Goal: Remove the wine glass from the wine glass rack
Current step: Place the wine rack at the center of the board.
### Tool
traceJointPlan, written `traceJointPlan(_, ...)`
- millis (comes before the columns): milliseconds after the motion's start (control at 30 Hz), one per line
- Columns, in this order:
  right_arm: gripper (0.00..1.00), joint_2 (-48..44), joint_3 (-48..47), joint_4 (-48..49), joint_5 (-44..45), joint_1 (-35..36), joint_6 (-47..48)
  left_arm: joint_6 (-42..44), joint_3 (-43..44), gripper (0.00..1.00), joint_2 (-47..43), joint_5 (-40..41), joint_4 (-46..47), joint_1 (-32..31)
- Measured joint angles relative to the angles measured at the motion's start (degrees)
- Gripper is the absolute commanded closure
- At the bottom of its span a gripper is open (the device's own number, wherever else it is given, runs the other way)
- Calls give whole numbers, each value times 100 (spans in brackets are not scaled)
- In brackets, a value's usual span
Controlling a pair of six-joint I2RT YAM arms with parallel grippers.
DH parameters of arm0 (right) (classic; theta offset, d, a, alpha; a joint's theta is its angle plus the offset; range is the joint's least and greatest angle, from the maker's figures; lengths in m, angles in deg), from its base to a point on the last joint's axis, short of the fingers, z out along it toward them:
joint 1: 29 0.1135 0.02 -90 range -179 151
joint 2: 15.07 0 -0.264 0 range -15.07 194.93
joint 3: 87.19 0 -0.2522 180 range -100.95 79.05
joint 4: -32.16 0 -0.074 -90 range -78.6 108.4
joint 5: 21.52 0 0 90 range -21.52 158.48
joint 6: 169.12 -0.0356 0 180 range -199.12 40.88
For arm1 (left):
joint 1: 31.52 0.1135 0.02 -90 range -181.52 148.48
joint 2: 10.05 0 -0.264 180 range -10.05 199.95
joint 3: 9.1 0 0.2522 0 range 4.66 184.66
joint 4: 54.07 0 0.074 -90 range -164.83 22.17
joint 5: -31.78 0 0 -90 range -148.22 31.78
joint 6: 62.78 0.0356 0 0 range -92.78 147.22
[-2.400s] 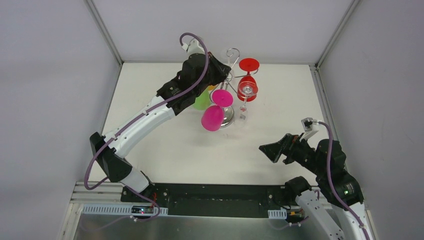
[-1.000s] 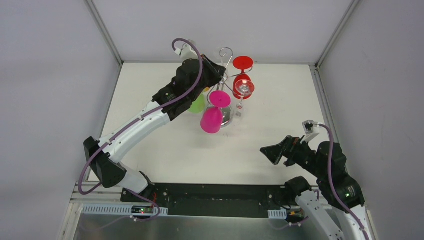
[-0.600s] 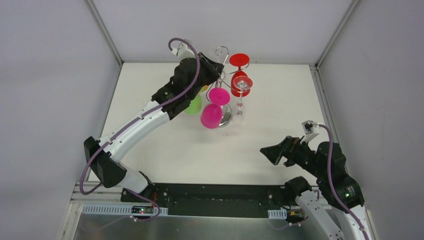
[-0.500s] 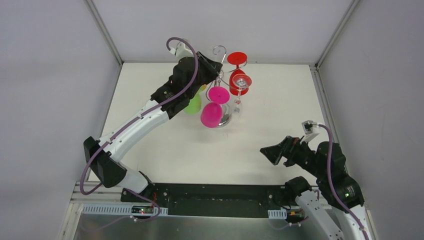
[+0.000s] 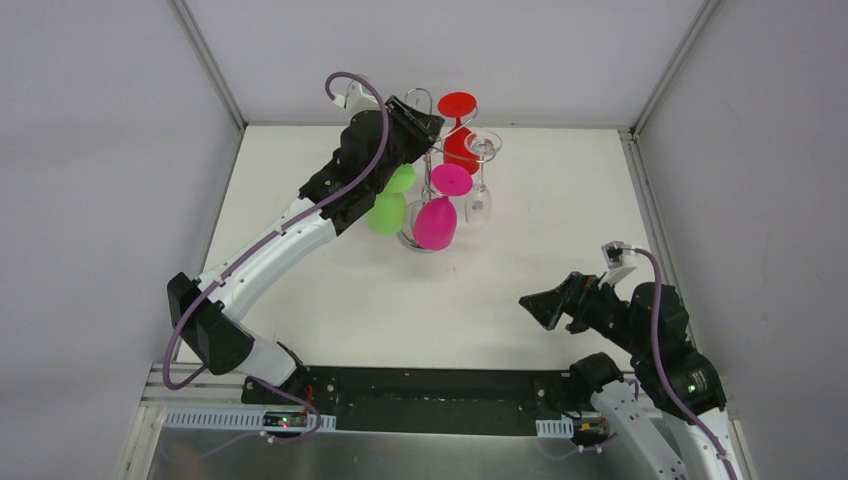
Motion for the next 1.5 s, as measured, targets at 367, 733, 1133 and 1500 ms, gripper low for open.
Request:
traceJointPlan(367,1,0,17,2,0,0,-2,-144,-20,63,4,-4,17,68)
traceJointPlan(733,1,0,83,4,15,0,-4,-337,-20,62,-48,37,-101,68)
traceJointPlan(1133,1,0,83,7,17,0,-4,-542,59,60,-487,31,-306,66)
traceJointPlan(1500,1,114,-7,-2,13,0,0,-308,59,53,-1049,-61,-713,66)
